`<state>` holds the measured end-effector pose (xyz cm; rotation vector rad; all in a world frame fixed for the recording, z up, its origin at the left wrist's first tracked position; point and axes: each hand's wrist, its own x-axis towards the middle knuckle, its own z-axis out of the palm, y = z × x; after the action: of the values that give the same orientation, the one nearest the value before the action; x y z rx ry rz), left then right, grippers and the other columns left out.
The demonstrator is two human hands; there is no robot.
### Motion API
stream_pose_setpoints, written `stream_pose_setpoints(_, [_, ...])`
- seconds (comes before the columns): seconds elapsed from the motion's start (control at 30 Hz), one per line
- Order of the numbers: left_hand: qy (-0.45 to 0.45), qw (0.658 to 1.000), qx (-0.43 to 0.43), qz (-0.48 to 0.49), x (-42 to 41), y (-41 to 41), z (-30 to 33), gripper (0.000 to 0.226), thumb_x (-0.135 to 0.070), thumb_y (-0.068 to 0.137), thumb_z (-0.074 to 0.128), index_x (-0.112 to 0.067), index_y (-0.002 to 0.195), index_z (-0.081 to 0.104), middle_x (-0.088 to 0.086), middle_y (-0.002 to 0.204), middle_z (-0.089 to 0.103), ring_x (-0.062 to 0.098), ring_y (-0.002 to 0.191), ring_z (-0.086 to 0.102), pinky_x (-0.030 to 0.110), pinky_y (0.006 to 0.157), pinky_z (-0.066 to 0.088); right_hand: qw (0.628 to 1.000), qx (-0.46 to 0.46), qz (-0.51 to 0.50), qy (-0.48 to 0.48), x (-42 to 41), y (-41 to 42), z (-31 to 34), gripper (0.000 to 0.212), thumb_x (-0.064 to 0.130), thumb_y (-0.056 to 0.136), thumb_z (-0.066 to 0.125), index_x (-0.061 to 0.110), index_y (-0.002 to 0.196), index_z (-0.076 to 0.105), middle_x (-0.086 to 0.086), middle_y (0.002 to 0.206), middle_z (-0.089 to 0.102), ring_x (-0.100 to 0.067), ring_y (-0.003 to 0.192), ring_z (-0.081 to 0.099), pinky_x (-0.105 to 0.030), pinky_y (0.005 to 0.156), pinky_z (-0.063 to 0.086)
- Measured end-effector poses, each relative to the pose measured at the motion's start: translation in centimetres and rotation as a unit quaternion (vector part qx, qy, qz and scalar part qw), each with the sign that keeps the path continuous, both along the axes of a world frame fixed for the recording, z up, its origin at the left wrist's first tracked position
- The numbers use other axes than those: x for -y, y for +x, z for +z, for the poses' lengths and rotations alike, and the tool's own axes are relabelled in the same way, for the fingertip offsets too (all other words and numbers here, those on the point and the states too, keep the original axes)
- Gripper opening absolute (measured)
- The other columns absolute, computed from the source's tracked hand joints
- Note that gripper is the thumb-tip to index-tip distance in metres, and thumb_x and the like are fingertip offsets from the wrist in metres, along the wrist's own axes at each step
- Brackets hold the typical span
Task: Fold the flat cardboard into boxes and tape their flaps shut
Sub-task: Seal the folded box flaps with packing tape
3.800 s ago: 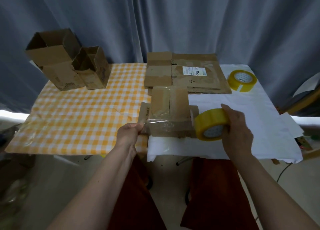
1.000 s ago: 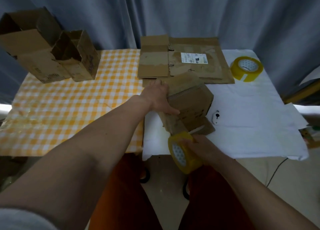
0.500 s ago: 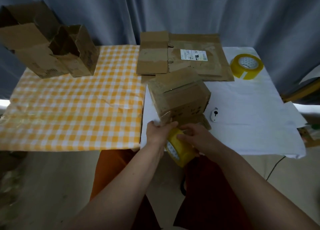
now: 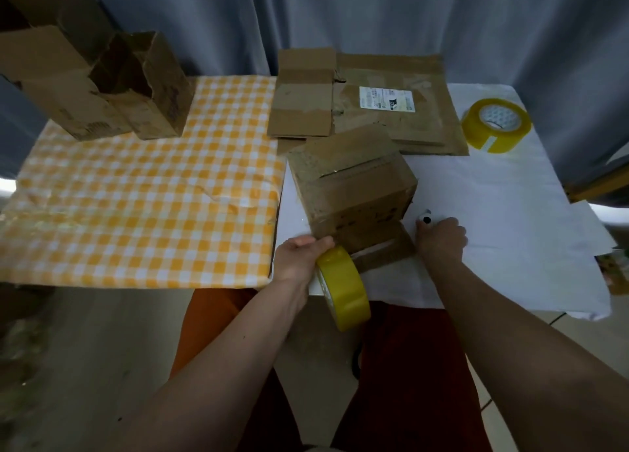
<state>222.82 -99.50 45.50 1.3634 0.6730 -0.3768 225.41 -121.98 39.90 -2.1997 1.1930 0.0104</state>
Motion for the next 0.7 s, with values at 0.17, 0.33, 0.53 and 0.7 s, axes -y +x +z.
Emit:
stream_pose_setpoints(0.17, [-0.017, 0.999, 0.018, -0.027, 0.0, 0.1, -0.2, 0.009, -0.004, 0.078, 0.075, -0.001, 0.083, 0.067, 0.017, 0.086, 0.067, 0.027, 0.079, 0.063, 0.037, 0.08, 0.054, 0.994, 0.098, 0.032, 0.026, 1.0, 0.3, 0.3, 0.021, 0.02, 0.085, 0.066, 0.004, 0.094, 0.056, -0.015, 0.094, 0.057, -0.024, 0.087, 0.054, -0.027, 0.071, 0.036])
stream_pose_setpoints(0.33, [-0.04, 0.999, 0.005, -0.011, 0.1, 0.1, -0.9, 0.012, -0.006, 0.08, 0.075, -0.005, 0.082, 0.063, 0.017, 0.09, 0.064, 0.028, 0.084, 0.062, 0.039, 0.084, 0.054, 0.92, 0.347, 0.179, -0.044, -2.1, -4.8, 4.5, 0.014, 0.012, 0.085, 0.066, 0.009, 0.099, 0.069, -0.003, 0.092, 0.059, -0.011, 0.086, 0.055, -0.008, 0.068, 0.033])
stream_pose_setpoints(0.53, [-0.086, 0.996, 0.002, -0.003, -0.1, -0.5, -1.2, 0.004, -0.004, 0.081, 0.072, -0.002, 0.082, 0.069, 0.018, 0.088, 0.068, 0.028, 0.082, 0.065, 0.039, 0.086, 0.054, 0.742, 0.396, 0.508, -0.188, -7.4, -5.5, 8.6, 0.03, 0.022, 0.092, 0.051, 0.001, 0.096, 0.072, -0.019, 0.088, 0.062, -0.027, 0.08, 0.059, -0.031, 0.063, 0.05])
stream_pose_setpoints(0.7, [-0.097, 0.995, 0.013, -0.009, -0.4, -0.6, -1.1, 0.009, -0.002, 0.084, 0.069, 0.003, 0.091, 0.069, 0.021, 0.093, 0.068, 0.028, 0.082, 0.065, 0.034, 0.077, 0.055, 0.72, 0.301, 0.579, -0.236, -9.0, -3.8, 8.5, 0.015, 0.002, 0.076, 0.07, 0.001, 0.091, 0.071, -0.02, 0.085, 0.061, -0.032, 0.074, 0.06, -0.038, 0.049, 0.051])
